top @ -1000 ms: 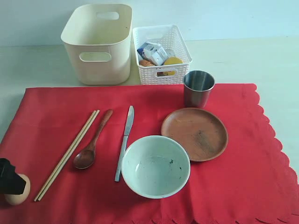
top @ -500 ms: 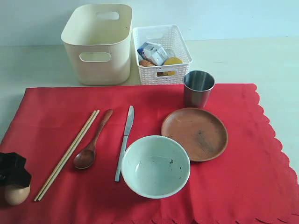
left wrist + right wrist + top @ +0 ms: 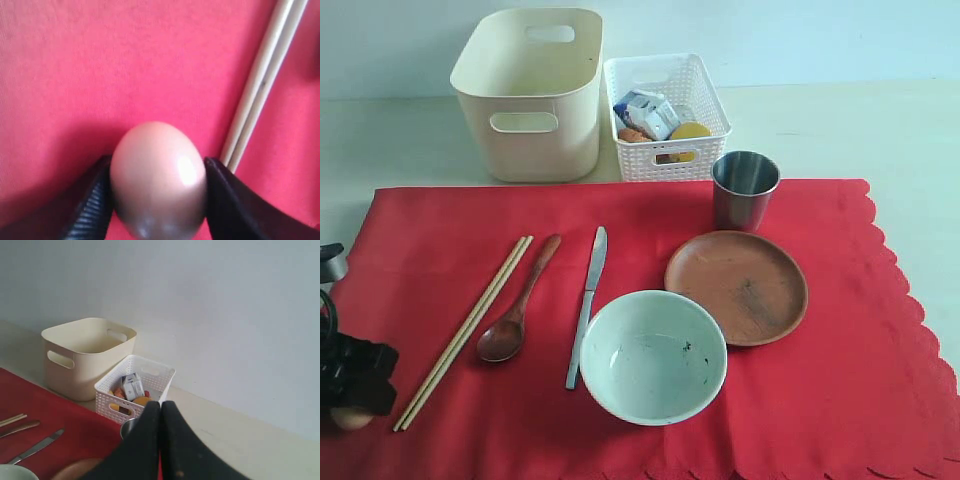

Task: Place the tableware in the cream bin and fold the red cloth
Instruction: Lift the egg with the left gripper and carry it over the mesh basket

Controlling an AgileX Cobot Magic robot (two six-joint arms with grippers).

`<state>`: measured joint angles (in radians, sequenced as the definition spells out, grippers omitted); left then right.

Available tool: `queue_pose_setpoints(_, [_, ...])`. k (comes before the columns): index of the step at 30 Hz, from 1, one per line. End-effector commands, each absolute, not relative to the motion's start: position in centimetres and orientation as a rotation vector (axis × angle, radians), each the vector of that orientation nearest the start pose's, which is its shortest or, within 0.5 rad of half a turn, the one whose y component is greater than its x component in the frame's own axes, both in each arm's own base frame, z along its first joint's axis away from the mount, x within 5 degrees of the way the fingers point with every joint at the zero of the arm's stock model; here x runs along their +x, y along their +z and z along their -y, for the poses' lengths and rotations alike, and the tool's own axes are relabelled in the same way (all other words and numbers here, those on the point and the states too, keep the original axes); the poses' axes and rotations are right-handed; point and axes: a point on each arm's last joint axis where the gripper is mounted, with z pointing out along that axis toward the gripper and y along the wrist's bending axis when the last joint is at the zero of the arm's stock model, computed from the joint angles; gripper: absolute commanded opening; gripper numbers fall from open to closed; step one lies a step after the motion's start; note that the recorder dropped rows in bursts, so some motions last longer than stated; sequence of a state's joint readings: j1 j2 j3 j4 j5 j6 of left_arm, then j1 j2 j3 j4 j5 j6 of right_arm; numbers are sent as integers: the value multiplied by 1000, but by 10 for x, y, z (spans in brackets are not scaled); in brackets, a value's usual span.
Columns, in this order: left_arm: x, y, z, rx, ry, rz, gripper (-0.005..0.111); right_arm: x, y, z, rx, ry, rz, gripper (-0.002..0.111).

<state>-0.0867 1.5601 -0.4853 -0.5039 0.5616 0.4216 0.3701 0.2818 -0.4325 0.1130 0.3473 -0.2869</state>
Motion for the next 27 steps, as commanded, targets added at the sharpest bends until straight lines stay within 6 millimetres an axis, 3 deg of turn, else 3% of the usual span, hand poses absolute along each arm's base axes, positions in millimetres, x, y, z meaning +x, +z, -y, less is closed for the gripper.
queue_pose_setpoints(1, [208, 126, 41, 161, -378, -2996, 0, 63, 307, -27, -487, 163, -1614, 0])
queue_pose_setpoints(4, [214, 133, 43, 175, -388, -2977, 0, 63, 307, -27, -488, 164, -1616, 0])
queue_pose_setpoints(8, [225, 158, 45, 220, -402, -2898, 0, 63, 307, -27, -487, 165, -1618, 0])
queue_pose_setpoints(18, [258, 244, 51, 325, -401, -2543, 0, 63, 307, -28, -468, 184, -1624, 0])
queue_pose_setpoints(21, [267, 265, 70, 441, -463, -2425, 0, 63, 307, -28, -467, 184, -1623, 0])
queue_pose_setpoints(27, [273, 285, 103, 625, -441, -2213, 0, 63, 307, -28, -467, 184, -1621, 0])
